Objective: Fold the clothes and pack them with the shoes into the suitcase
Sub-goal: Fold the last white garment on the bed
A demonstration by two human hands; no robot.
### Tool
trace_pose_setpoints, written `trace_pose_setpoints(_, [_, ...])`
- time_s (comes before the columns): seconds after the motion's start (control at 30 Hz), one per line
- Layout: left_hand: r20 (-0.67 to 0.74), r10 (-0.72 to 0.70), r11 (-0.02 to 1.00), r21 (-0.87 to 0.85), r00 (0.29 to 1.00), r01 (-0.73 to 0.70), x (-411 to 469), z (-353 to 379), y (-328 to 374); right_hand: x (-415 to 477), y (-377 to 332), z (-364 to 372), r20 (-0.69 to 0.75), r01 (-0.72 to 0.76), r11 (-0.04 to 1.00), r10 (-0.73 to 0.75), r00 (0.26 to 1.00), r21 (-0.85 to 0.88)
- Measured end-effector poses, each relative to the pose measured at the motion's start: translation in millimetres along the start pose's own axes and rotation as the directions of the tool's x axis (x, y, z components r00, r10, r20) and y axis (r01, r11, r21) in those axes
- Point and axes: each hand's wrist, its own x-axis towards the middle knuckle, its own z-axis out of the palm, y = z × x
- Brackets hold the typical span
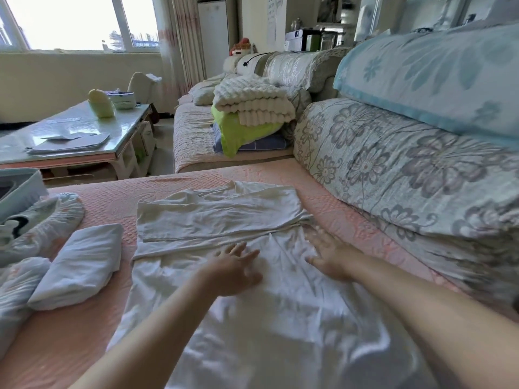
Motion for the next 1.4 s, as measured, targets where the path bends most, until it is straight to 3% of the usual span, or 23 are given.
trace_pose_setpoints(0.13, [-0.043, 0.141, 0.989, -0.029, 0.989, -0.142, -20.4, 12.7, 62.4, -53.2, 13.2, 5.2, -0.05, 0.029, 1.0, -0.029, 0.998, 0.009])
trace_pose_setpoints(0.33, [-0.013, 0.174, 0.985, -0.006, 0.985, -0.174, -38.3, 34.2, 131.2, -103.7, 34.3, 16.5, 0.046, -0.13, 0.989, 0.134, 0.99, -0.072])
trace_pose_setpoints(0.47, [-0.028, 0.193, 0.981, 0.007, 0.981, -0.193, -48.7, 39.5, 153.0, -128.4, 36.0, 16.2, 0.034, -0.018, 0.997, 0.016, 0.999, 0.071])
trace_pose_setpoints(0.6, [-0.18, 0.213, 0.976, -0.001, 0.96, -0.216, -62.4, 34.1, 161.7, -132.1, 23.7, 4.6, 0.036, 0.081, 0.963, -0.094, 0.995, 0.258])
trace_pose_setpoints(0.7, [-0.322, 0.142, 0.989, -0.002, 0.936, -0.151, -70.9, 29.7, 162.0, -129.0, 12.6, -9.7, -0.001, 0.113, 0.863, -0.129, 0.992, 0.493])
trace_pose_setpoints(0.8, [-0.299, -0.016, 0.968, -0.243, 0.954, -0.06, -73.4, 18.4, 156.0, -121.0, 1.3, -23.3, -0.036, 0.097, 0.694, -0.101, 0.994, 0.713])
trace_pose_setpoints(0.9, [-0.193, -0.124, 0.824, -0.566, 0.973, -0.007, -64.1, 10.6, 140.8, -108.4, -10.8, -31.8, -0.013, 0.092, 0.538, -0.148, 0.989, 0.838])
trace_pose_setpoints(0.97, [-0.113, -0.131, 0.727, -0.687, 0.985, 0.018, -53.4, 8.2, 124.3, -96.6, -15.5, -32.5, -0.016, 0.106, 0.482, -0.188, 0.982, 0.87])
trace_pose_setpoints(1.03, [-0.082, -0.188, 0.72, -0.689, 0.979, 0.081, -45.2, 0.5, 106.7, -83.2, -17.3, -32.9, -0.019, 0.103, 0.444, -0.19, 0.982, 0.89])
trace_pose_setpoints(1.13, [-0.305, -0.37, 0.805, -0.576, 0.877, 0.139, -28.9, -21.5, 79.2, -60.7, -19.8, -37.1, -0.08, 0.132, 0.412, -0.142, 0.987, 0.901])
trace_pose_setpoints(1.2, [-0.381, -0.438, 0.744, -0.662, 0.814, 0.09, -19.1, -35.2, 67.9, -44.9, -23.5, -40.2, -0.12, 0.153, 0.434, -0.102, 0.987, 0.888])
trace_pose_setpoints(1.27, [-0.364, -0.396, 0.734, -0.678, 0.843, 0.052, -13.2, -39.6, 61.5, -33.5, -25.8, -40.7, -0.134, 0.151, 0.57, -0.071, 0.988, 0.808])
trace_pose_setpoints(1.4, [-0.151, -0.159, 0.954, -0.276, 0.976, 0.113, -30.7, -21.0, 58.8, -23.2, -31.4, -36.8, -0.071, 0.185, 0.915, -0.171, 0.983, 0.358])
